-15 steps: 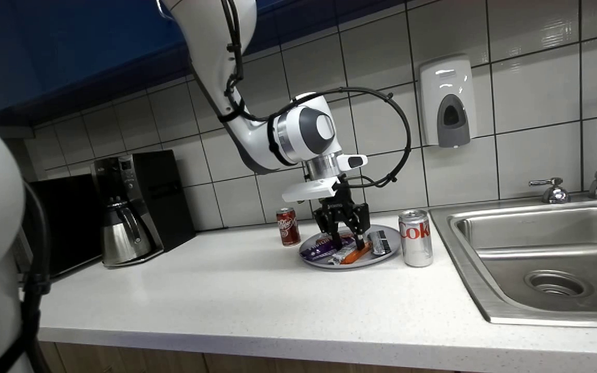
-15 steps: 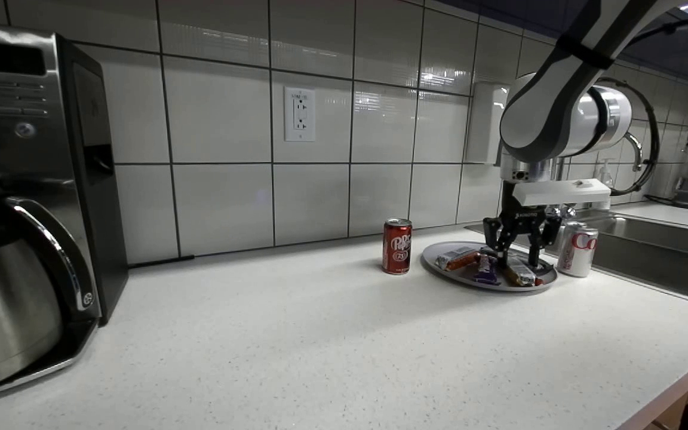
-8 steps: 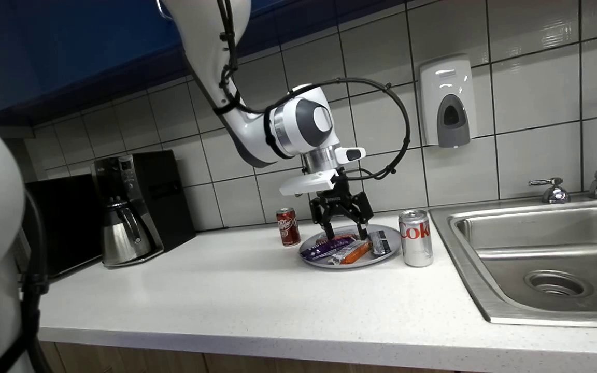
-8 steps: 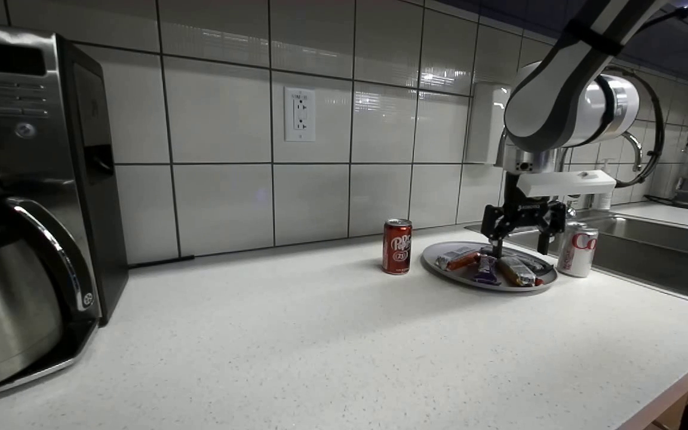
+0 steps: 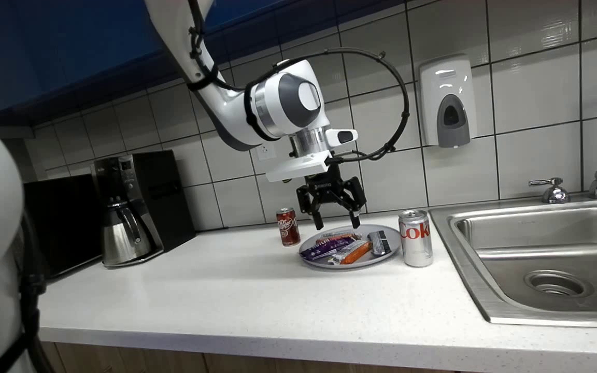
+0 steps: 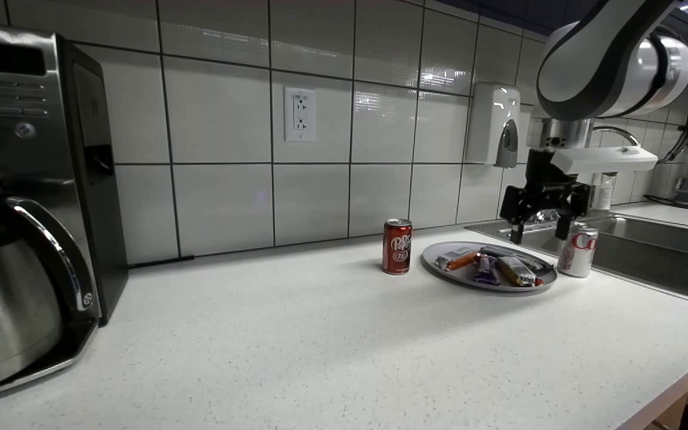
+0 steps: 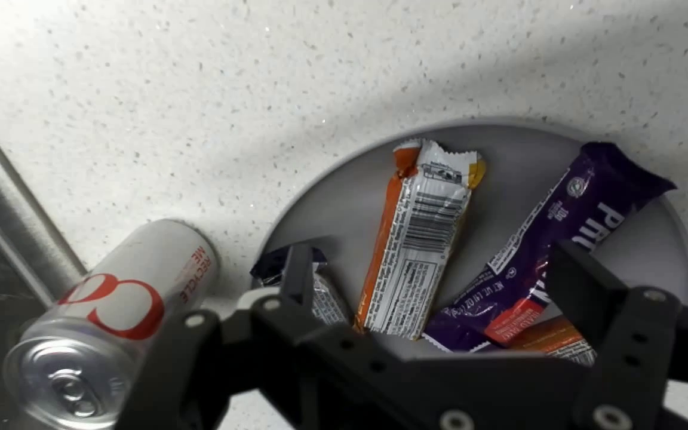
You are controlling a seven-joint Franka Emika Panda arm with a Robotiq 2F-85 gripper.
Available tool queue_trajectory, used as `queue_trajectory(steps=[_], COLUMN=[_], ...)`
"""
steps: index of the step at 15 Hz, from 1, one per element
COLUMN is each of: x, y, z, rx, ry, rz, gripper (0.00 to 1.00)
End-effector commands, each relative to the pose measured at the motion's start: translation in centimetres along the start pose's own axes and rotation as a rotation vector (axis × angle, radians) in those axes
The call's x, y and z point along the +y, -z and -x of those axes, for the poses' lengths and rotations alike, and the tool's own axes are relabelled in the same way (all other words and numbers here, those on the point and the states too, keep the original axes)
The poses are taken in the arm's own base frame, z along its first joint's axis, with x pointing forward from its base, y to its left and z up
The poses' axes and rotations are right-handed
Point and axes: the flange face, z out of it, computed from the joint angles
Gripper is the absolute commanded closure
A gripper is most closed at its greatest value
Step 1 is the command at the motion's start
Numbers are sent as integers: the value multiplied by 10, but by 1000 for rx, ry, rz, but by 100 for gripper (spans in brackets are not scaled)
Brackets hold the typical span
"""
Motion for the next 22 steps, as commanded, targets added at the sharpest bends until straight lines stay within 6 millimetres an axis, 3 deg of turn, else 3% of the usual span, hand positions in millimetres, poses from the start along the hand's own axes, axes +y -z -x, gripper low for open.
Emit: queue_trajectory(steps=[1, 11, 22], x=[6, 0, -3], y=[33, 78, 106], z=[38, 112, 147], rx=[15, 7, -21], ry=[73, 247, 310], rz=[-10, -77, -107], gripper=[0, 0, 0])
